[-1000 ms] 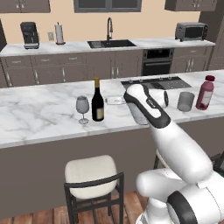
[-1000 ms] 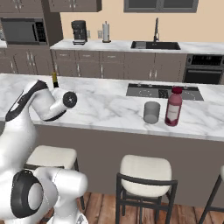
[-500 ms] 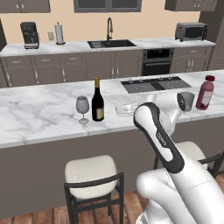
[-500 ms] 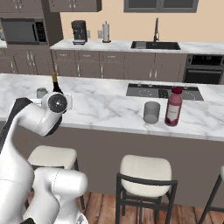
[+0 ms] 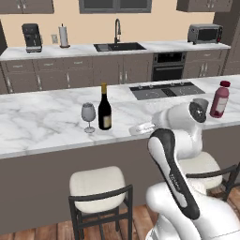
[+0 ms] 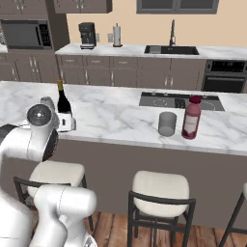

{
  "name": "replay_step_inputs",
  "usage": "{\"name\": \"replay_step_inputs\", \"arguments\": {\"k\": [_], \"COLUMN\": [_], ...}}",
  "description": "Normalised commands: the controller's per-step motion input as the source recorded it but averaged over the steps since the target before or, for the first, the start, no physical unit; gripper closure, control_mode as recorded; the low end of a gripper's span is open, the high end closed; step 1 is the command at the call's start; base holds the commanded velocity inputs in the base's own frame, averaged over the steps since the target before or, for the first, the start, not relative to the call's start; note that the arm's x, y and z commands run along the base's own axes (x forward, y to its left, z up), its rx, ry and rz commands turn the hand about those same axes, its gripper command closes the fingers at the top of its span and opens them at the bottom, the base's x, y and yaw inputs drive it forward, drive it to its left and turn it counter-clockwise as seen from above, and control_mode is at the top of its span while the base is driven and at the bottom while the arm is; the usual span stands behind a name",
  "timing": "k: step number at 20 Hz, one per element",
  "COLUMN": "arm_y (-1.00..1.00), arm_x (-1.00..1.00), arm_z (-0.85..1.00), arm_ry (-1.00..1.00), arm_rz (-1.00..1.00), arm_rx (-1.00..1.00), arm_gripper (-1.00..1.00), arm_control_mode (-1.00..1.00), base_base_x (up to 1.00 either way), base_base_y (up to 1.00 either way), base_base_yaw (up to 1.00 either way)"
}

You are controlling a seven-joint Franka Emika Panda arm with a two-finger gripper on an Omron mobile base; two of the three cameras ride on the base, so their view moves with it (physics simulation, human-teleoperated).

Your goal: There is a wine glass and glass cup on the dining counter. Place the wine bottle next to the wine glass and the juice bottle next to the glass cup.

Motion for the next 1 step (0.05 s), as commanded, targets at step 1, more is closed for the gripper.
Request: {"name": "replay_step_inputs", "arguments": {"k": [1], "arm_y": [-0.21], "arm_x": [-0.57], "arm_z": [0.00], "arm_ry": [0.29], "arm_rz": [-0.14], "arm_rx": [-0.17], "arm_gripper": [-1.00], "arm_control_mode": [-1.00], "base_base_x": [0.00], "base_base_y": [0.00], "base_base_yaw": [0.00]}}
